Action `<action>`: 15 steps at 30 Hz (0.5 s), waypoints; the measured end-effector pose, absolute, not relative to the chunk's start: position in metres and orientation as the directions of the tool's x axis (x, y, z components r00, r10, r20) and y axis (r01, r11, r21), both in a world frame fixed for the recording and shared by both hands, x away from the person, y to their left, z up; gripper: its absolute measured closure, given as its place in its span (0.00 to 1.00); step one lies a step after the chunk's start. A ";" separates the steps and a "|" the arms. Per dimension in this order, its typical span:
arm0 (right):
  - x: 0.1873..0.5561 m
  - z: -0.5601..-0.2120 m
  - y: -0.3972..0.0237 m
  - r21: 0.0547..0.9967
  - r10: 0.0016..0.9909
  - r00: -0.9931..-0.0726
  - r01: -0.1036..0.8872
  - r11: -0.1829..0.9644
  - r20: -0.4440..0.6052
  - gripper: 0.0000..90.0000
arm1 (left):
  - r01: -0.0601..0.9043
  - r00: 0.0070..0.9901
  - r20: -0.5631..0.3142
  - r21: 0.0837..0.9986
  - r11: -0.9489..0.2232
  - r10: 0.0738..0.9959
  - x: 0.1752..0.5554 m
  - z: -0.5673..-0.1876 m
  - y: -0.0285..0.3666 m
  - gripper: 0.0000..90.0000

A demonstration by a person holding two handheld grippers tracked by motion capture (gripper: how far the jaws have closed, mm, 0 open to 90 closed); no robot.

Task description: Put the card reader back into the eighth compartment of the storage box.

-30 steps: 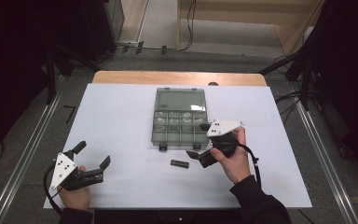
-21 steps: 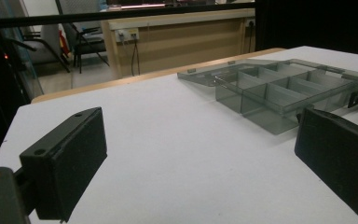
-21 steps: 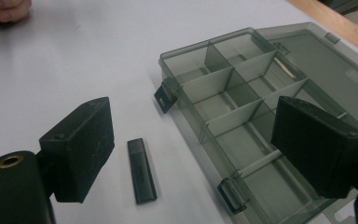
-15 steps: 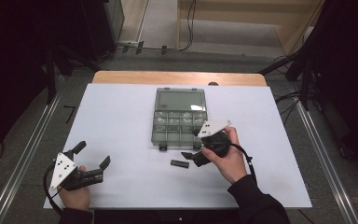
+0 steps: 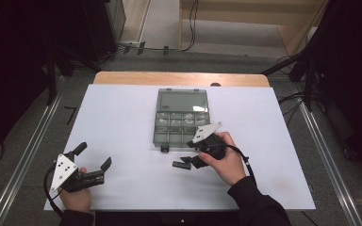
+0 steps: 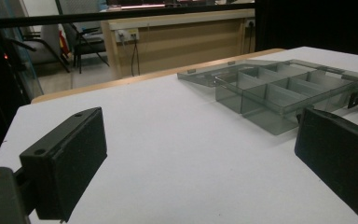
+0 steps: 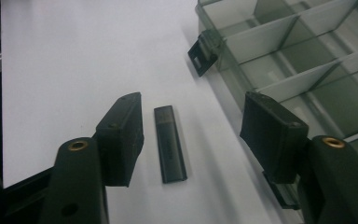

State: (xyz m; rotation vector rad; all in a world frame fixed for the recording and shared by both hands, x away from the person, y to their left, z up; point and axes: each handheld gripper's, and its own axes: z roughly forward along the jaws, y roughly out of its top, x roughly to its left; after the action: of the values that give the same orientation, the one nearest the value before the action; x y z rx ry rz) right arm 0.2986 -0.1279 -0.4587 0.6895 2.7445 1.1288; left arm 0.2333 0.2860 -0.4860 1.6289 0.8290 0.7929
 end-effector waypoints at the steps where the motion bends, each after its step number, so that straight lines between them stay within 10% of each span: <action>1: 0.299 -0.460 -0.127 0.684 0.437 -0.896 0.369 0.629 0.082 0.41 | 0.116 0.533 0.079 0.979 -0.165 0.843 0.233 -0.486 0.286 0.03; 15: 0.302 -0.479 -0.115 0.593 0.399 -0.906 0.401 0.699 0.142 0.59 | 0.115 0.533 0.075 0.980 -0.160 0.843 0.233 -0.486 0.287 0.03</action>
State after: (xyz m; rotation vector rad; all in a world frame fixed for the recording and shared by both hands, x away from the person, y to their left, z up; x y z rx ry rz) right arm 0.3025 -0.1153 -0.4787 0.6825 2.8976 1.0117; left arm 0.2333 0.2866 -0.4860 1.6238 0.8290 0.7903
